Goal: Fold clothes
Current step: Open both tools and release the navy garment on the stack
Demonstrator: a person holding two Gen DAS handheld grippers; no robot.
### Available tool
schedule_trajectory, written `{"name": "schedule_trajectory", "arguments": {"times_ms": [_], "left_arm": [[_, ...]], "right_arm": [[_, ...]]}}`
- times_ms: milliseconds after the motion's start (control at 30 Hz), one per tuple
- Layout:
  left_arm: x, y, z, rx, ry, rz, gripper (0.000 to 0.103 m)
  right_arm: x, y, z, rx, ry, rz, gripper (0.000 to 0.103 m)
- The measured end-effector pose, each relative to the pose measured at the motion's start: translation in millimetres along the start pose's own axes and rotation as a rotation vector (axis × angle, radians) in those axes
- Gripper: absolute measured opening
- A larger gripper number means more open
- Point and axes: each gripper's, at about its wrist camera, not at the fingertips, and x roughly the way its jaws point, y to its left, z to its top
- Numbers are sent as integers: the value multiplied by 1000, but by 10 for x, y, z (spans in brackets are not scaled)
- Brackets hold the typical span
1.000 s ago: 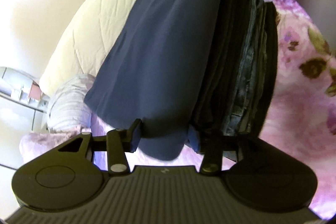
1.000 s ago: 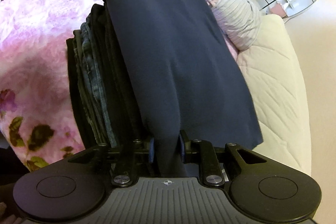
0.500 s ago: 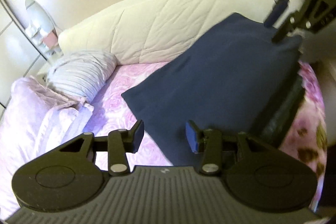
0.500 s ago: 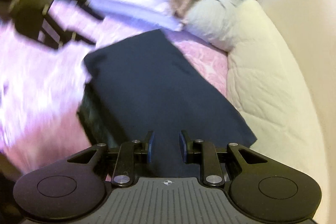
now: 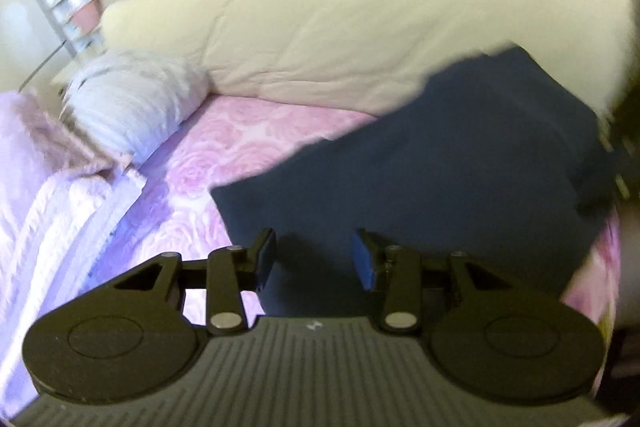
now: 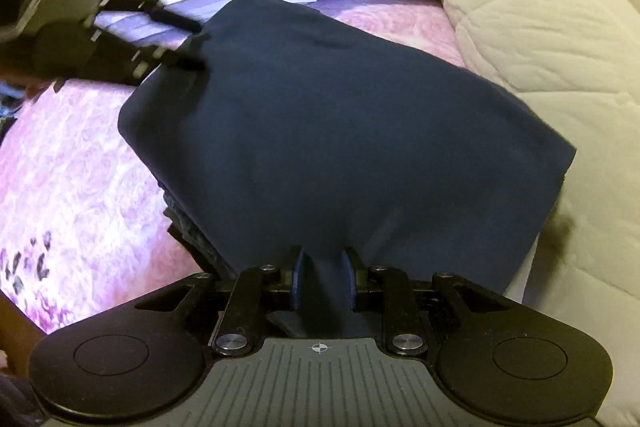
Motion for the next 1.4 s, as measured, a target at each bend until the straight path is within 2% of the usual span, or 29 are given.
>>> {"name": "schedule_trajectory", "arguments": {"times_ms": [167, 333, 433, 567, 667, 767, 867, 1033, 1100, 1167, 1200, 1233, 1267, 1333, 1400], "left_arm": [[477, 167, 93, -66, 85, -21, 37], [472, 216, 184, -69, 115, -12, 37], [486, 253, 177, -87, 126, -21, 37], [567, 291, 158, -119, 131, -26, 37], [586, 303, 162, -151, 135, -31, 37], [515, 300, 224, -123, 143, -24, 37], [306, 309, 231, -115, 121, -20, 37], [-271, 234, 87, -172, 63, -41, 36], [-347, 124, -59, -183, 83, -77, 36], [-329, -2, -205, -180, 126, -99, 36], [-275, -45, -264, -178, 131, -97, 36], [-222, -87, -322, -177, 136, -94, 36], [-246, -85, -318, -183, 130, -87, 36], [-297, -78, -309, -195, 119, -73, 36], [-454, -79, -319, -202, 103, -48, 40]], "right_arm": [[-24, -17, -70, -26, -34, 8, 24], [-190, -165, 81, 23, -31, 22, 24], [-335, -380, 280, 61, -104, -50, 24], [-151, -862, 439, 122, -131, -155, 24], [100, -1165, 437, 180, -104, -153, 24], [139, -1285, 500, 194, -78, -147, 24], [-17, -1195, 584, 161, -91, -186, 24], [-478, -748, 331, 154, -177, -158, 24], [-531, -527, 190, 143, -185, -128, 24], [-446, -344, 36, 141, -149, -92, 25], [-371, -316, -36, 160, -126, -85, 26], [-296, -298, -106, 184, -104, -81, 36], [-220, -280, -176, 207, -82, -77, 38], [-275, -245, -222, 236, -97, -81, 38], [-419, -180, -258, 252, -140, -106, 45]]}}
